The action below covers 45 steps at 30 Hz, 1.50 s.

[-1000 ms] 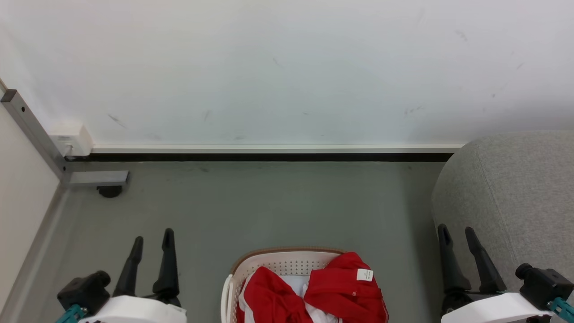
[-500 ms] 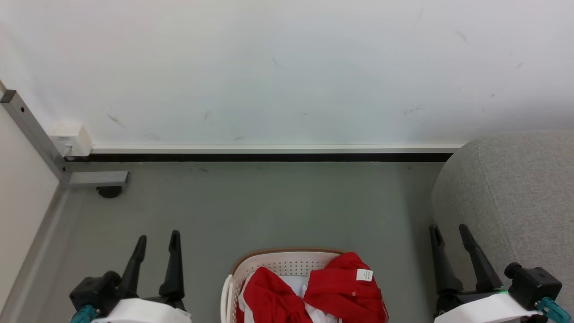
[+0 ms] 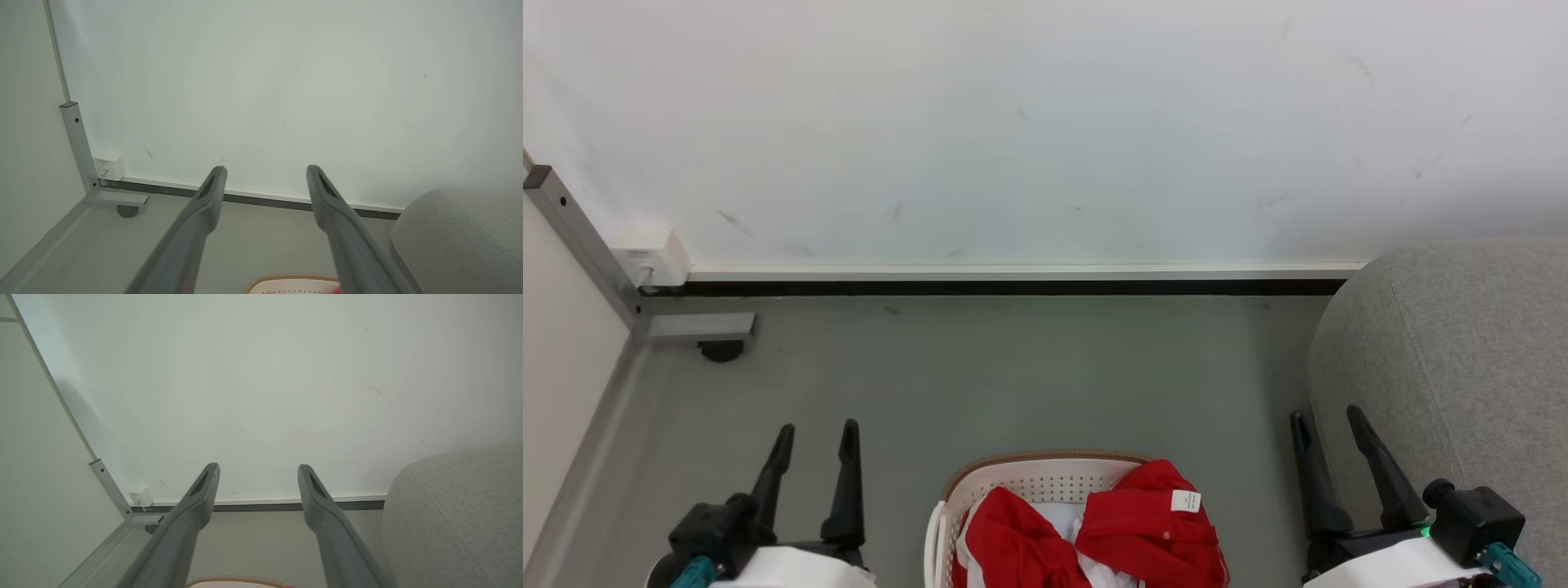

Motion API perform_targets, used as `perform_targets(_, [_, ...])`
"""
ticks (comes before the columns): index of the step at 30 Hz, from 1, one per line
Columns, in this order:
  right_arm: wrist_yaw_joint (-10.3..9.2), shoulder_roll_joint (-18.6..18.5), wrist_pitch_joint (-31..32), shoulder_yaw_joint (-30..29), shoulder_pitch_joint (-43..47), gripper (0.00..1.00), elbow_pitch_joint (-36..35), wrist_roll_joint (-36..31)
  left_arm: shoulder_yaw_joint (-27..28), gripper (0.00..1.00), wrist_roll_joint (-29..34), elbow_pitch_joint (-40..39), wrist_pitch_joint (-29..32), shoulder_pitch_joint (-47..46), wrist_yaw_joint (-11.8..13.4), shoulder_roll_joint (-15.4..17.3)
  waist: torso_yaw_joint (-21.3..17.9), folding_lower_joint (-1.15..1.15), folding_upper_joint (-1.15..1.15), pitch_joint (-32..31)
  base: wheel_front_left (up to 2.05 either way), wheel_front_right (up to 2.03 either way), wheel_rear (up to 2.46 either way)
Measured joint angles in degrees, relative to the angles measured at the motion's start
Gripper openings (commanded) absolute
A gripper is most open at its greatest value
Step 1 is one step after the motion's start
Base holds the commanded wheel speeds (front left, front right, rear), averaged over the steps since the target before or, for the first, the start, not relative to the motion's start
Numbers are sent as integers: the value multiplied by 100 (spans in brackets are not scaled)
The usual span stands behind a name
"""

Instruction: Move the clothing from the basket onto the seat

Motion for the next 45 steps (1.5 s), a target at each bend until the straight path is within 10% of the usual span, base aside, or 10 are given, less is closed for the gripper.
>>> perform_targets(45, [0,-11,-188,71,-45,100,24,-439,-34,100,337,101,-207,-44,-11,12,-23,0,0,-82,0,0,0])
